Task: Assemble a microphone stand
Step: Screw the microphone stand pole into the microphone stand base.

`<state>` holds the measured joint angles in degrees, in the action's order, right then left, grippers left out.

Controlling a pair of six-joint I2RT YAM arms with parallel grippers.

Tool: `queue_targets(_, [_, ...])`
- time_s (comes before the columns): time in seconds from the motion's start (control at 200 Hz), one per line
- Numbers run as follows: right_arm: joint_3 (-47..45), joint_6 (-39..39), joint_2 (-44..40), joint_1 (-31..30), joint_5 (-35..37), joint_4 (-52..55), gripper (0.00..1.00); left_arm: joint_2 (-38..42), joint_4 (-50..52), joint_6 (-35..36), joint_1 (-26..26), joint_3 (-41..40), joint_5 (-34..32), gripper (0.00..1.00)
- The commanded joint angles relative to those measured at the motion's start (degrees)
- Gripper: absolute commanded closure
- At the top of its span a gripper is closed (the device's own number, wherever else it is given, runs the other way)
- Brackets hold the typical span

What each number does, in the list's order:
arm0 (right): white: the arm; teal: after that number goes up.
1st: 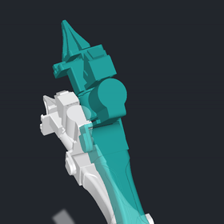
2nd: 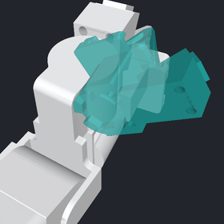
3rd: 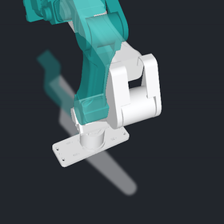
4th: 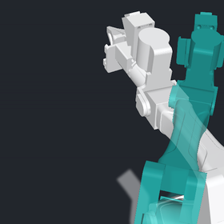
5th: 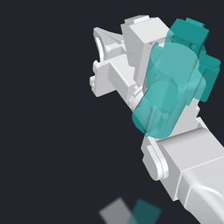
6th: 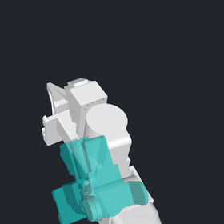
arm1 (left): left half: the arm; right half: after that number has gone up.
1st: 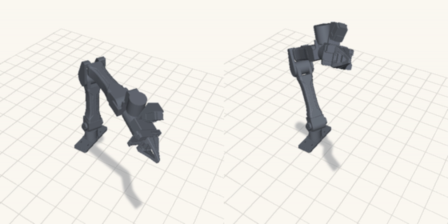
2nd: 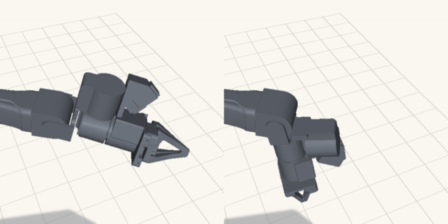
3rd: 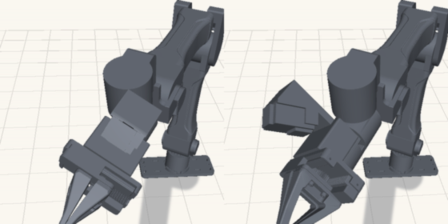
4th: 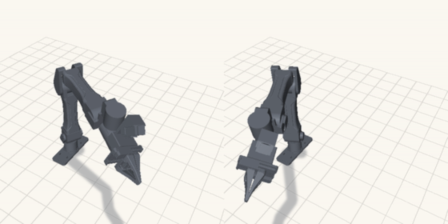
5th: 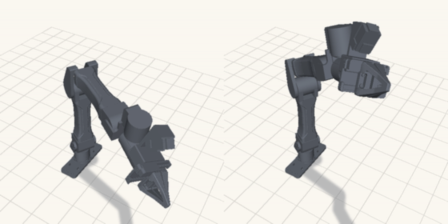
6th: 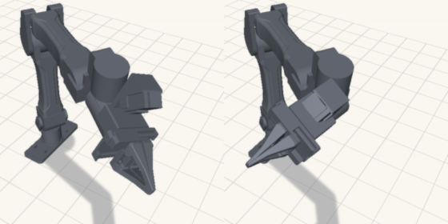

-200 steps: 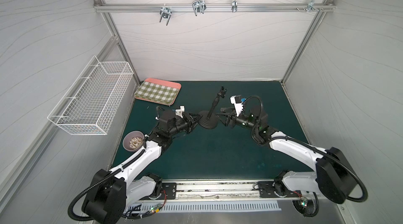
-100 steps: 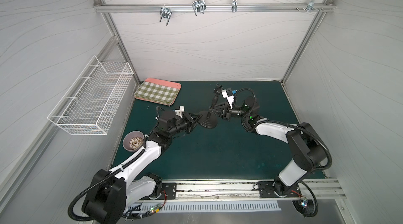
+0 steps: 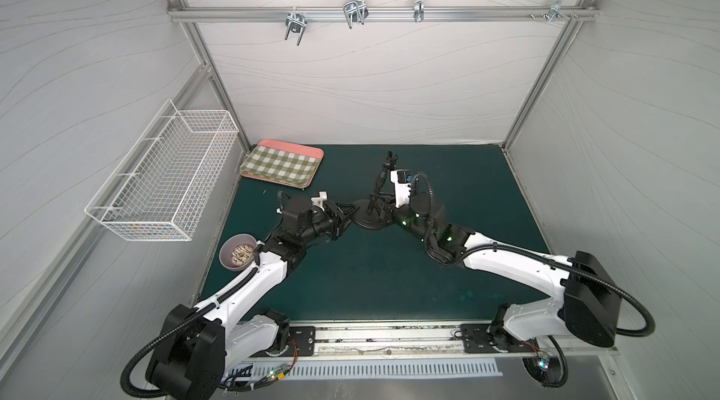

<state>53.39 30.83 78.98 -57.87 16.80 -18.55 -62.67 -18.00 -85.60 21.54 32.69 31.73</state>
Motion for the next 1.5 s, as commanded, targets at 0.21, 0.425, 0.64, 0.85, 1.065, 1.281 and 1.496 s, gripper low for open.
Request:
queue_targets(0.21, [9.13, 8.79, 2.21, -8.67, 19.95, 17.44, 0.48, 0.62, -9.69, 0.76, 0.5, 2.38, 1.15, 1.0])
queue_targets(0.425, [-3.47, -4.21, -8.17, -5.43, 9.8, 6.3, 0.24, 0.68, -9.9, 0.67, 0.52, 2.21, 1.19, 1.0])
queue_targets(0.64, [-13.25, -5.42, -9.84, 13.64, -32.08, -13.1, 0.25, 0.97, -9.87, 0.65, 0.51, 2.03, 1.29, 1.0])
queue_targets(0.85, [-8.4, -6.65, -0.63, 19.45, -53.39, -22.28, 0.3, 0.8, -9.6, 0.79, 0.49, 2.21, 1.35, 1.0])
queue_targets(1.065, [-2.35, -6.49, 7.17, 19.74, -59.65, -24.78, 0.45, 0.69, -9.51, 0.8, 0.44, 2.38, 1.5, 1.0])
queue_targets(1.281, [-2.76, -5.42, 7.38, 18.32, -53.31, -25.02, 0.79, 1.0, -9.51, 0.67, 0.43, 2.51, 1.5, 1.0])
queue_targets(1.496, [-4.03, -10.87, -1.0, 5.79, -22.05, -9.56, 0.88, 1.81, -7.78, 1.85, 0.34, 3.74, 1.54, 1.0])
